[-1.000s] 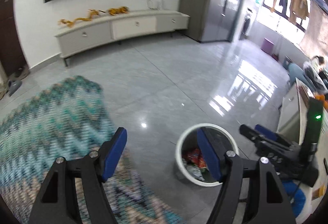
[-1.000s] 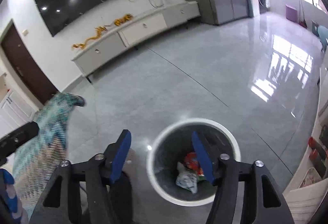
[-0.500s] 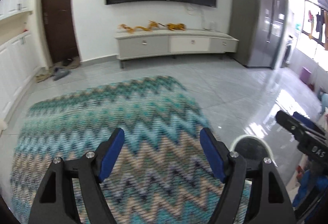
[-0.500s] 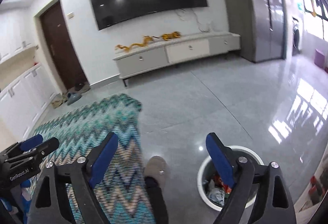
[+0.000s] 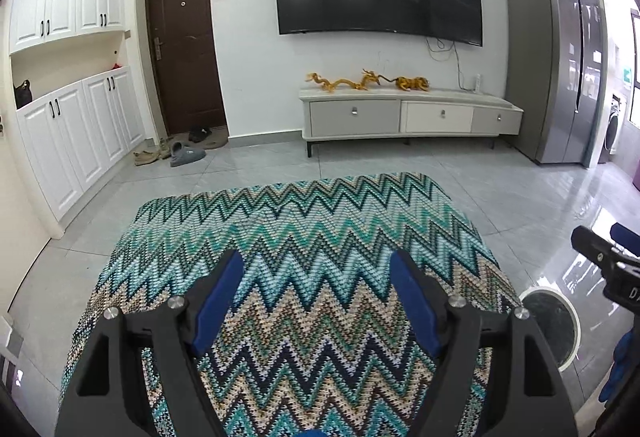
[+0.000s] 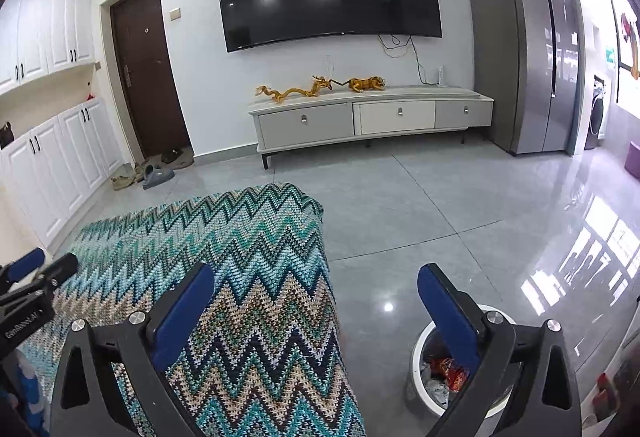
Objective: Collect trash
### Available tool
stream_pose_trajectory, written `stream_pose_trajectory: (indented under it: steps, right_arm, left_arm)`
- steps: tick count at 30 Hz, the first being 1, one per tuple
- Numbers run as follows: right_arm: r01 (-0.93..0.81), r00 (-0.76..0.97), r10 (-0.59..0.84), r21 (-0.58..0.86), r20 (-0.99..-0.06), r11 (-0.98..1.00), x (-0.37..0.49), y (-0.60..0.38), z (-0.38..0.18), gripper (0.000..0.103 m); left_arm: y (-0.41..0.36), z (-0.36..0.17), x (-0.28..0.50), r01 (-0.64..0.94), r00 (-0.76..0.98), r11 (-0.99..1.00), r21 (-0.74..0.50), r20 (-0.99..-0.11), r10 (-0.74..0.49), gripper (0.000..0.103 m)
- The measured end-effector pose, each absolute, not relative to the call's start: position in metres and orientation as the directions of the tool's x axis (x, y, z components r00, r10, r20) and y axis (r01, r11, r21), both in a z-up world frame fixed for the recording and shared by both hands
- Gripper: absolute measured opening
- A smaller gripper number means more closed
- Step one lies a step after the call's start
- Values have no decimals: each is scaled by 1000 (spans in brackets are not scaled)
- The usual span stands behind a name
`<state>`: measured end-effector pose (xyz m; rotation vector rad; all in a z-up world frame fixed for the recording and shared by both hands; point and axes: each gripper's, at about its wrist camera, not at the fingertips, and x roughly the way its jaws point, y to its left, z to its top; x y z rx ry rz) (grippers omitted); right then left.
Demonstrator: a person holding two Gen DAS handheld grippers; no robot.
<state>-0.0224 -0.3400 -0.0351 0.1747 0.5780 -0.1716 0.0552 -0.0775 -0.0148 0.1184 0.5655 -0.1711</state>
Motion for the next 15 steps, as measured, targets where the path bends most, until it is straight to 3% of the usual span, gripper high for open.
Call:
stream_pose_trajectory:
  steps: [15]
  right_arm:
    - [229,828,-179,29,-532,973,-22,-325,-34,103]
  left_arm:
    - [-73,-9,50,124,867,990,73,-494,-72,77]
